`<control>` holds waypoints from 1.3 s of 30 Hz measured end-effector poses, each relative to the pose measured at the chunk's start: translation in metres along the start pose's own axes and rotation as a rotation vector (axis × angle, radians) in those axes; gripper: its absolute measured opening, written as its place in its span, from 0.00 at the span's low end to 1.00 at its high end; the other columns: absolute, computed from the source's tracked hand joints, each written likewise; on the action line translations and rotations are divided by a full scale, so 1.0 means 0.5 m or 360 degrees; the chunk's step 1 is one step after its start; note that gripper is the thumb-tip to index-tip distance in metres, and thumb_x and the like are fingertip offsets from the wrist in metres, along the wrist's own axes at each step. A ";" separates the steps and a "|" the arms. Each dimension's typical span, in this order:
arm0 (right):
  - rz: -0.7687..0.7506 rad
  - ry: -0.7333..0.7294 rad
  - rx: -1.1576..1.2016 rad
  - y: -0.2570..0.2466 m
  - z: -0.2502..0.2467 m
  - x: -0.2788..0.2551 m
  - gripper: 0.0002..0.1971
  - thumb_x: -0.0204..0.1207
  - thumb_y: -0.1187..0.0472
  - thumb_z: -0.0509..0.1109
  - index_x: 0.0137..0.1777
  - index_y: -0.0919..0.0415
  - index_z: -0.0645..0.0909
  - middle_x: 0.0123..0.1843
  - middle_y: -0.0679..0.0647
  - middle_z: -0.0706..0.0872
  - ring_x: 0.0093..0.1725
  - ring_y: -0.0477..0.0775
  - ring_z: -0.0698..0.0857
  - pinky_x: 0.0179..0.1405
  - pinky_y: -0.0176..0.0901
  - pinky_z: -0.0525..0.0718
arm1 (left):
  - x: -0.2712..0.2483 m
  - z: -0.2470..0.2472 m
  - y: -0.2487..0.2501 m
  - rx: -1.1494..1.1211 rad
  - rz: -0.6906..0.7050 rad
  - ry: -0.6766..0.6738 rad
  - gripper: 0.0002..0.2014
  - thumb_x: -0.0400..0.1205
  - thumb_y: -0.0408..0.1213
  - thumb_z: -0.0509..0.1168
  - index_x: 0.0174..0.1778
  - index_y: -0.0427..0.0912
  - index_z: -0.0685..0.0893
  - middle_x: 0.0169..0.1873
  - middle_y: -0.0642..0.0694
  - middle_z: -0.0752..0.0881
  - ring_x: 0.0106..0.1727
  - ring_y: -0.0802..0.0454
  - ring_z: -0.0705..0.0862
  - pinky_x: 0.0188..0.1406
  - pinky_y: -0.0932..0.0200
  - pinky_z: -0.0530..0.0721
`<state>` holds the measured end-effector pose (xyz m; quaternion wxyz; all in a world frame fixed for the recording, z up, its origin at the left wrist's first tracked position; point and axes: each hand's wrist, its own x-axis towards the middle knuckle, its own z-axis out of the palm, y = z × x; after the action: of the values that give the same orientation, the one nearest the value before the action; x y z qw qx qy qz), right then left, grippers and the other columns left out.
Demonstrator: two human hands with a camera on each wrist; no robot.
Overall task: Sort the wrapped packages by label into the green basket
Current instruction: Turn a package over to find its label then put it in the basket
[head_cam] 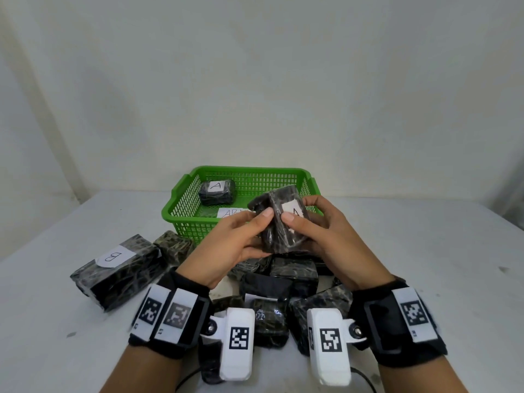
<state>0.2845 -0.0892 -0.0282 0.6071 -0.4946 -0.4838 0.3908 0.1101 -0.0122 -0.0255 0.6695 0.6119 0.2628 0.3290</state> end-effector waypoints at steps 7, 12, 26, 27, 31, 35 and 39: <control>0.0149 0.0004 0.0121 -0.004 -0.003 0.006 0.25 0.68 0.56 0.84 0.61 0.61 0.79 0.55 0.66 0.94 0.49 0.61 0.91 0.50 0.60 0.90 | -0.004 0.003 0.011 0.0010 0.0019 0.0070 0.20 0.85 0.48 0.62 0.64 0.39 0.87 0.53 0.40 0.93 0.54 0.46 0.93 0.50 0.55 0.91; 0.0284 0.0037 -0.0050 -0.010 0.019 0.020 0.30 0.70 0.52 0.86 0.70 0.58 0.81 0.61 0.62 0.93 0.56 0.60 0.94 0.57 0.60 0.93 | -0.007 -0.007 0.016 0.0198 0.0028 0.0129 0.26 0.76 0.56 0.71 0.61 0.38 0.89 0.53 0.41 0.93 0.53 0.47 0.93 0.55 0.51 0.88; 0.0597 -0.0141 -0.0231 -0.044 0.114 0.203 0.11 0.83 0.55 0.76 0.57 0.62 0.87 0.40 0.55 0.91 0.39 0.56 0.88 0.38 0.45 0.87 | 0.101 -0.232 0.105 0.1071 -0.0255 0.0708 0.33 0.83 0.66 0.58 0.57 0.37 0.90 0.56 0.39 0.91 0.54 0.42 0.89 0.57 0.50 0.84; 0.0634 -0.0109 -0.0266 -0.036 0.127 0.227 0.11 0.83 0.54 0.76 0.57 0.62 0.86 0.42 0.56 0.89 0.39 0.57 0.87 0.38 0.46 0.86 | 0.128 -0.265 0.101 0.1201 -0.0272 0.0823 0.33 0.83 0.64 0.61 0.61 0.34 0.88 0.60 0.35 0.89 0.59 0.38 0.87 0.59 0.49 0.81; 0.0806 -0.0057 -0.0363 0.006 0.166 0.311 0.09 0.83 0.55 0.74 0.54 0.59 0.83 0.53 0.57 0.86 0.49 0.61 0.86 0.49 0.55 0.89 | 0.208 -0.338 0.076 0.1427 -0.0556 0.0887 0.36 0.80 0.54 0.69 0.76 0.29 0.75 0.74 0.31 0.79 0.71 0.34 0.81 0.66 0.50 0.80; 0.0934 -0.0105 -0.0578 0.045 0.204 0.372 0.09 0.85 0.56 0.70 0.56 0.61 0.81 0.59 0.58 0.84 0.52 0.63 0.84 0.47 0.55 0.85 | 0.253 -0.367 0.044 0.1526 -0.0700 0.0716 0.26 0.87 0.45 0.64 0.75 0.28 0.75 0.71 0.33 0.80 0.66 0.38 0.83 0.63 0.53 0.80; 0.1017 -0.0081 -0.0784 0.065 0.234 0.380 0.10 0.86 0.60 0.68 0.42 0.60 0.77 0.41 0.53 0.80 0.33 0.53 0.80 0.28 0.45 0.76 | 0.274 -0.374 0.025 0.1762 -0.0772 0.0493 0.17 0.90 0.29 0.54 0.71 0.25 0.79 0.64 0.31 0.83 0.63 0.39 0.83 0.66 0.51 0.79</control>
<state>0.2137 0.1246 -0.0170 0.3061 -0.7410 -0.3999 0.4443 0.0560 0.2135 -0.0271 0.2629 0.7363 0.6198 0.0674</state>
